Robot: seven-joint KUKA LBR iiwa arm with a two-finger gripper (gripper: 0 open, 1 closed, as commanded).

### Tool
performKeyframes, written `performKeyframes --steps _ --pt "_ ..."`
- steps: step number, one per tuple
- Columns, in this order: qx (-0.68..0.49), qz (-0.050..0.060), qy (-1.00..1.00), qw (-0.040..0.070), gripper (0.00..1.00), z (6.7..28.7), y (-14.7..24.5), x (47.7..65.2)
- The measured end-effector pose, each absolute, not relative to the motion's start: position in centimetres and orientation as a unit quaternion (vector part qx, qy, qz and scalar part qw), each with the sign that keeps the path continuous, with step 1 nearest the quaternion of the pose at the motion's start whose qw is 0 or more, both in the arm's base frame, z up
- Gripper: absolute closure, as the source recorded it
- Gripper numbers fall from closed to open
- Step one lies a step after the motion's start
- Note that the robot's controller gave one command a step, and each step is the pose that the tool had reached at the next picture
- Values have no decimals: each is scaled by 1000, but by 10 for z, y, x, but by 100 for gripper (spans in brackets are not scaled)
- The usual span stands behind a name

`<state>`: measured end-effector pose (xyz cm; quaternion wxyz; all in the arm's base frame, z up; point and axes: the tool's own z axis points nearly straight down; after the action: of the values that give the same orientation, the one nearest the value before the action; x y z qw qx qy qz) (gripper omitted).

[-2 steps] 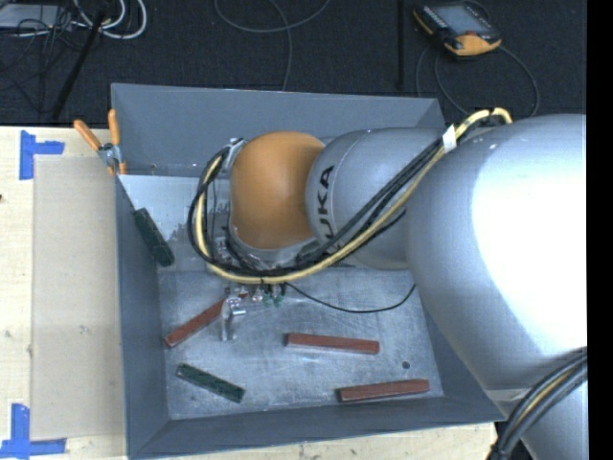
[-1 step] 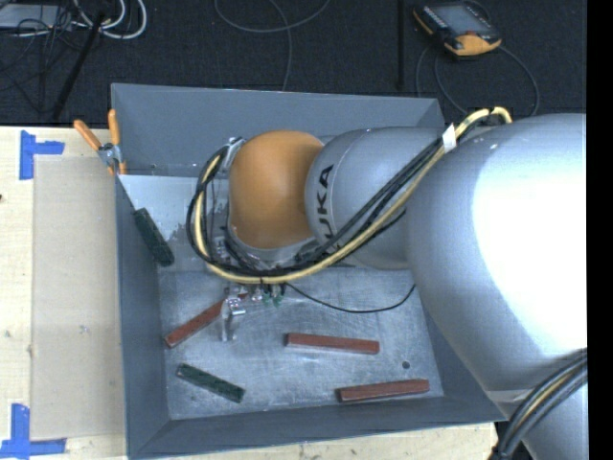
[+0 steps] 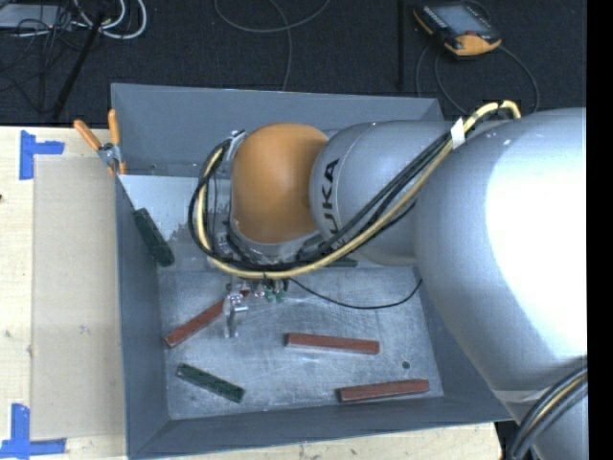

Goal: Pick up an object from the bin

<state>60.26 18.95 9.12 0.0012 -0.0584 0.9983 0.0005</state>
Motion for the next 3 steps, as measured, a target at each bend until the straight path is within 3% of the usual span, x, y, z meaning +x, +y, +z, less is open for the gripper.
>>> performKeyframes --steps 1,2,3 --pt "-57 0 998 0 0 76 189 603" --pt "-145 0 989 3 100 74 204 617" --pt "-145 0 989 2 100 74 204 617"
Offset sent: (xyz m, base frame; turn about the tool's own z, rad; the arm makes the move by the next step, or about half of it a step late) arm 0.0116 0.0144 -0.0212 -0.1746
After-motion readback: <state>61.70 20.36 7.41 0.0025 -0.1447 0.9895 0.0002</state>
